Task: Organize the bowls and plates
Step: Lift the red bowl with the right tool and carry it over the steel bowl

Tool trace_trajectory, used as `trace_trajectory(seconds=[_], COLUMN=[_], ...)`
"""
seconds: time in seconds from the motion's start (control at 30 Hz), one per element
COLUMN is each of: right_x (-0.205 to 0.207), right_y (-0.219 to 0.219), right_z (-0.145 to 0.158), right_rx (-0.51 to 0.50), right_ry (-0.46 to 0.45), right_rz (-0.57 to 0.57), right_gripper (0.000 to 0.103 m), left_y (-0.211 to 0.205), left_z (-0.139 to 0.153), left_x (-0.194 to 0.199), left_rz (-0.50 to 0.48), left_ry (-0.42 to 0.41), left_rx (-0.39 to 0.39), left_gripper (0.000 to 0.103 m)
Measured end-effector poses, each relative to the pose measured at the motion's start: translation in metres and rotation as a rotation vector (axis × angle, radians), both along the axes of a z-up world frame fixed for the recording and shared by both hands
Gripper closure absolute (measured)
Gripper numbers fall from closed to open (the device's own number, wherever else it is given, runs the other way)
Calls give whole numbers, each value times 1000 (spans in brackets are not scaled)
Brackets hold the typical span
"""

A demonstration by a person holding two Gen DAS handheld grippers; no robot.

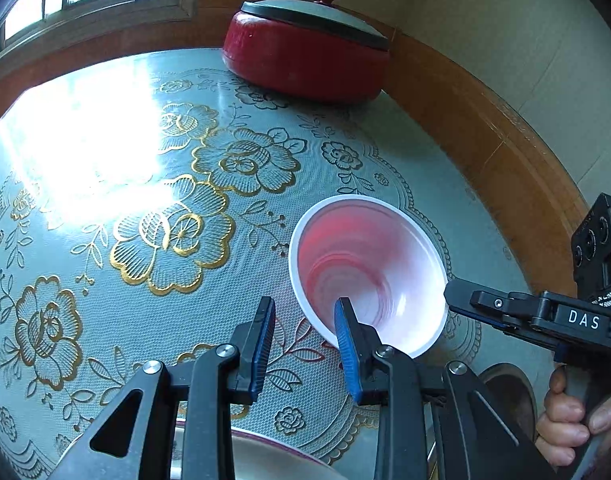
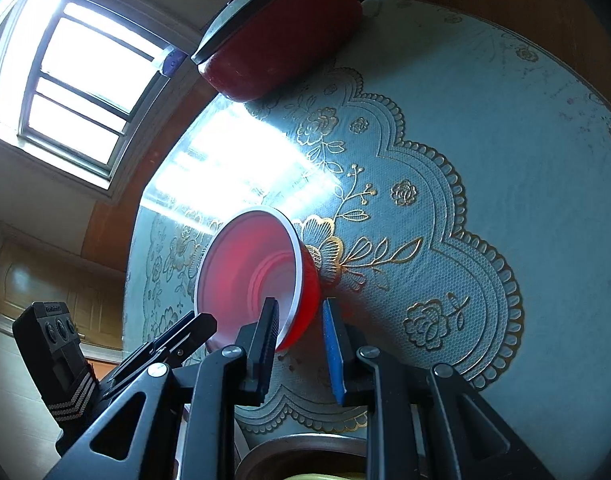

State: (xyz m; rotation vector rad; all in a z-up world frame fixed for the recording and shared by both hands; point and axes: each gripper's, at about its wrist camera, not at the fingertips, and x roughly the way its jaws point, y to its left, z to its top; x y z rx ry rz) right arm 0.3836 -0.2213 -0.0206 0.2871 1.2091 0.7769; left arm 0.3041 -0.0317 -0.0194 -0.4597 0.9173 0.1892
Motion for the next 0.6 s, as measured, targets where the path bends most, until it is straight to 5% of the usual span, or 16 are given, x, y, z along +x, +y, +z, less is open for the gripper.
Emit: trace_trajectory(seconds=[0.27, 0.43, 0.5, 0.6], right_x=[-5, -4, -5, -3], right_y=[4, 8, 9, 9], right_z=[2, 1, 0, 0], right_rx=[-12, -25, -24, -25], right_ry=[-21, -32, -34, -36], right_rz=[9, 14, 18, 11], right_gripper=[82, 92, 93, 93], left_y=[12, 8, 6, 0], left_z=[0, -1, -2, -2], left_x=[-4, 2, 6, 8], left_rz=[-2, -25, -31, -39], left_ry=[-15, -21, -17, -18], left_rx=[-50, -54, -48, -14], left_gripper=[72, 73, 87, 88])
